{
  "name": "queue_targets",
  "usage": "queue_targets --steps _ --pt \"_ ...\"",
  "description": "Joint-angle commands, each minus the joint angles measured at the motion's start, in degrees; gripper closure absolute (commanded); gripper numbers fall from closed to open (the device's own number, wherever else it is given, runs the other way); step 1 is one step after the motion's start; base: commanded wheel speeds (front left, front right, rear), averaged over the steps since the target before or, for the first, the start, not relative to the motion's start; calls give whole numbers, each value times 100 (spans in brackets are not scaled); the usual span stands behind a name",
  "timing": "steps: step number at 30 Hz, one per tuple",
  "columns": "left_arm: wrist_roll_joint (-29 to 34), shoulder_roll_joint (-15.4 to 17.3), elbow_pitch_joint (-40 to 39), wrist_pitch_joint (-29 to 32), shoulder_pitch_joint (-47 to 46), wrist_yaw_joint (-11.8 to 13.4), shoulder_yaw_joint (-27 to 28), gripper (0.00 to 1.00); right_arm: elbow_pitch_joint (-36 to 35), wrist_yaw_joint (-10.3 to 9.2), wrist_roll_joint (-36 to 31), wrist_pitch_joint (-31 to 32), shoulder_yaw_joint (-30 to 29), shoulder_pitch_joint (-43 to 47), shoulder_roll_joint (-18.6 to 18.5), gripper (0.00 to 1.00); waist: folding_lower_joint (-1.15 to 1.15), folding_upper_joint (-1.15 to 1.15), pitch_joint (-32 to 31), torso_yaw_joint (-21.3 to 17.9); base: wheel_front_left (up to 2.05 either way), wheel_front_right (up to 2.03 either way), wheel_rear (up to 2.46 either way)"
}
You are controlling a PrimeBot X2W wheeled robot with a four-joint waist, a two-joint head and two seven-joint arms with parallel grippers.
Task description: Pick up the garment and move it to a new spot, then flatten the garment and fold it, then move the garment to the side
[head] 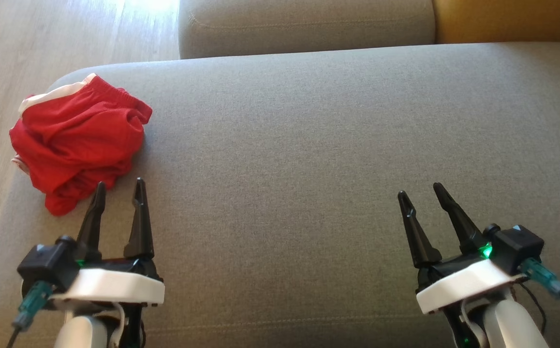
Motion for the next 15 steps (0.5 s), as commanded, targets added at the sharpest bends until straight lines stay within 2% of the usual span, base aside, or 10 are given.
queue_targets --steps 1,15 --pt "226 86 -273 -85 -143 27 112 0 -254 -1 -221 -91 154 -310 -63 0 0 0 3 1 0 0 0" --pt "1397 96 -534 -340 -113 97 -57 0 -441 -1 -1294 -345 260 -353 -71 0 0 0 29 6 0 0 0"
